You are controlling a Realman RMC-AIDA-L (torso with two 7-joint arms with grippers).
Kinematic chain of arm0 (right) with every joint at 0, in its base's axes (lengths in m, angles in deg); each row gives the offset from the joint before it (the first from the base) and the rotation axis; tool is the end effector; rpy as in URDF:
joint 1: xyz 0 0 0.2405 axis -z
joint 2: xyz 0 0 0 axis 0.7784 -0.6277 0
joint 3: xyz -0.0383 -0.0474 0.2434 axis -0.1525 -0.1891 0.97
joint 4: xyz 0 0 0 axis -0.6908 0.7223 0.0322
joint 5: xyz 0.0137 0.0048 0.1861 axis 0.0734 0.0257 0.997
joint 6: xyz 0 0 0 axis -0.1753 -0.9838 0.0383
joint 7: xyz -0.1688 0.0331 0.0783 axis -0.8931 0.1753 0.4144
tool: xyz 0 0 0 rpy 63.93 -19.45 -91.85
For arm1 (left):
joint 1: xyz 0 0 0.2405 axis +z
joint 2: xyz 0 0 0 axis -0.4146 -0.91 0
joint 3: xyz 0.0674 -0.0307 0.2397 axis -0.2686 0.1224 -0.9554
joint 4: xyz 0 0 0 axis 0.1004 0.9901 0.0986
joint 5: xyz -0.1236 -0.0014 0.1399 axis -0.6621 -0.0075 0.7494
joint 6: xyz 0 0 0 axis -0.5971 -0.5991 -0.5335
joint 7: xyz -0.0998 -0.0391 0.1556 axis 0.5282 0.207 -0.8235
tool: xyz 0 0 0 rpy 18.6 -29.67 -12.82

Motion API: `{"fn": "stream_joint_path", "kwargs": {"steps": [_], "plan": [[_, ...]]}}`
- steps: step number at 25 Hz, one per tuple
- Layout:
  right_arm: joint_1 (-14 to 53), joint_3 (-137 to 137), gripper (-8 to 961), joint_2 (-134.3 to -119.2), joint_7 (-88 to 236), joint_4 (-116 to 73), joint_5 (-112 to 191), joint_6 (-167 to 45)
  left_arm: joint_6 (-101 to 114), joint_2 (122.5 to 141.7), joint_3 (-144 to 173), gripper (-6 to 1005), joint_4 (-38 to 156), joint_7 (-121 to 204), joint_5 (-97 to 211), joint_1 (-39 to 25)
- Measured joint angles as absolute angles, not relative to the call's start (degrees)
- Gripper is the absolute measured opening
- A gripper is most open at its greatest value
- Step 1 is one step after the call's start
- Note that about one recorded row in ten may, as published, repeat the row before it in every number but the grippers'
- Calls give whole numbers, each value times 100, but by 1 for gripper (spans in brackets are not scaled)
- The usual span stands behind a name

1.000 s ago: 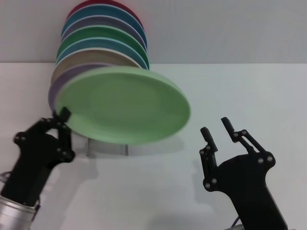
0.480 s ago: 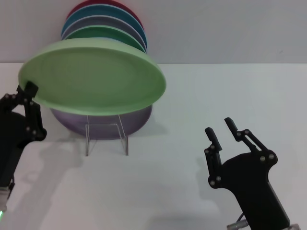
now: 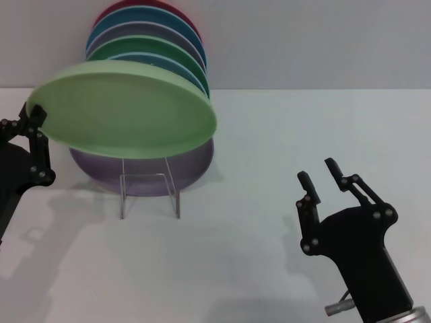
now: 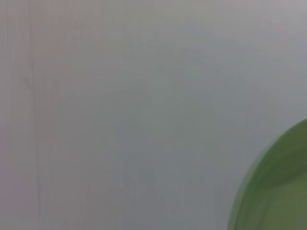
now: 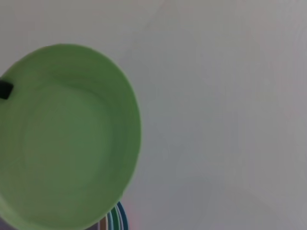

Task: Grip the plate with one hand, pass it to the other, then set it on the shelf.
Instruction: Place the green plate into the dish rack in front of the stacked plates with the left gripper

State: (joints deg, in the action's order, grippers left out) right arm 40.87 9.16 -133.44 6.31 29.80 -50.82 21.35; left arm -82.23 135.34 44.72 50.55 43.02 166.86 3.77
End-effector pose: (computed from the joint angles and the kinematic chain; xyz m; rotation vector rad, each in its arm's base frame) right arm 0.1782 0.2225 -0.0686 -1.6066 -0.1609 0.4976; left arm -0.2462 0.3011 0.0165 -1.6520 -0.0625 -0.9362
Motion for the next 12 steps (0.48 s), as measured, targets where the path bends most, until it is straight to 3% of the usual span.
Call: {"fn": "stream_joint_path", "kwargs": {"steps": [12], "plan": [[4122, 1143, 328, -13341, 622, 2981, -5036, 2150, -7832, 13547, 4338, 114, 5167, 4305, 16725, 442]]}}
